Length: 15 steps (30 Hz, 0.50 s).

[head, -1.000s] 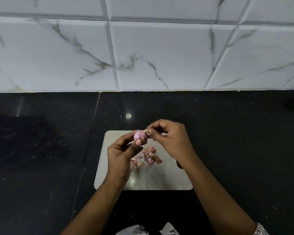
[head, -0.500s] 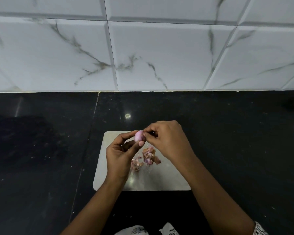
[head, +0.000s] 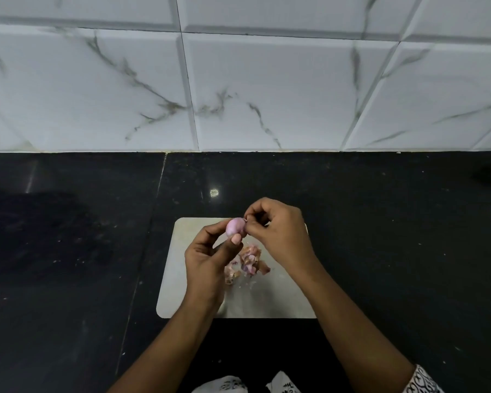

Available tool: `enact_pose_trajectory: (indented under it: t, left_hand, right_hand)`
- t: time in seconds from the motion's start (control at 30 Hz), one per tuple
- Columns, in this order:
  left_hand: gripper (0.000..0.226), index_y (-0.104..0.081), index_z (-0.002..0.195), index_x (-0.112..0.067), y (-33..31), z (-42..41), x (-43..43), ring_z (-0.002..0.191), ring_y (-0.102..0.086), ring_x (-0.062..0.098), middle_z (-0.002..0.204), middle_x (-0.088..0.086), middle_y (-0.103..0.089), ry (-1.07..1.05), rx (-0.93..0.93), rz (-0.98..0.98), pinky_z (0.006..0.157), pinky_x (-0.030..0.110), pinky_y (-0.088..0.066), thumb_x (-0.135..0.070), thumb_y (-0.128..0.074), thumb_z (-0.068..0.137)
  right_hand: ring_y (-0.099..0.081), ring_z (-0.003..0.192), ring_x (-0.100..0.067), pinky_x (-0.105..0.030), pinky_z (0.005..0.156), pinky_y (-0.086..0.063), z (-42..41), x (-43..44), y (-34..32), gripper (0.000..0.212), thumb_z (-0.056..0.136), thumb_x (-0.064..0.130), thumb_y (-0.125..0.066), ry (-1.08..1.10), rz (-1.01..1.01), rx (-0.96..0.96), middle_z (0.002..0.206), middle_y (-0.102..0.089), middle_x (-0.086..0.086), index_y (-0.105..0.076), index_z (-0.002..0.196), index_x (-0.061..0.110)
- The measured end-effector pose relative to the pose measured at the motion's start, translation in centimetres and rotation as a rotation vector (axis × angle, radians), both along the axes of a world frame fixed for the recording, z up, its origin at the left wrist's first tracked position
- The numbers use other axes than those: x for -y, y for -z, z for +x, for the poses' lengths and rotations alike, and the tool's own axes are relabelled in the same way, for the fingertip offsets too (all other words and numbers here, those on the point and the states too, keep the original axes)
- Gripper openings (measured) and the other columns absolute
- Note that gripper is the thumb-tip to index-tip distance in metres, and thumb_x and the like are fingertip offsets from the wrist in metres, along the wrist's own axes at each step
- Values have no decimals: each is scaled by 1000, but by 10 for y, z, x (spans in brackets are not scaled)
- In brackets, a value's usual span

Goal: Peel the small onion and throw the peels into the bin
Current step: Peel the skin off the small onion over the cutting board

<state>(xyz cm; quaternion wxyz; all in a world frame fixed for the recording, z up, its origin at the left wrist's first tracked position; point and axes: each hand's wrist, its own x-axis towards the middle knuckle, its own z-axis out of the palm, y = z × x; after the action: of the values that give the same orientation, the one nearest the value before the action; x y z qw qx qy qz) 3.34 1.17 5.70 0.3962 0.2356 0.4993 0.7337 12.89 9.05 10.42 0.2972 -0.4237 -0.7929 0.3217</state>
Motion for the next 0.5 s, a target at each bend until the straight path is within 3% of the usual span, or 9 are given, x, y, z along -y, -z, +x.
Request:
enact_pose_trajectory:
  t: [0.13,0.2,0.3,0.4,0.5]
  left_hand:
    - [25,-67,99,-16,0,1,-1,96,-70,19,95,3,-75,21,233,4,71,22,-55,-16,-64,74]
    - [29,-63,102,-13,2,-1,-1,96,-70,18,95,3,-75,30,300,16,70,22,-55,-15,-63,73]
    - [29,-60,103,-11,4,-5,-1,101,-69,17,104,3,-73,65,323,24,73,22,-55,-12,-61,74]
    - [24,-59,96,-14,8,-9,-1,101,-68,19,106,4,-73,95,267,22,75,24,-55,-8,-63,73]
    - [29,-58,92,-17,10,-13,-1,95,-70,20,98,2,-74,91,160,24,73,24,-55,-3,-66,68]
  right_hand:
    - [-66,68,-6,-17,63,-55,5,-2,2,13,85,7,-61,117,-284,-310,73,-65,6,-65,80,18]
    - [-67,70,-7,-20,64,-56,9,-3,2,13,87,7,-60,113,-337,-341,77,-67,4,-66,84,18]
    - [-63,83,-5,-23,73,-56,15,-8,8,16,87,10,-60,30,-215,-55,90,-62,14,-69,95,21]
    - [-60,88,-6,-24,81,-54,17,-11,10,18,88,16,-60,-54,-240,167,100,-61,8,-69,103,19]
    - [-58,78,-3,-12,67,-46,16,-9,9,6,82,19,-69,-18,-127,178,88,-64,8,-70,87,18]
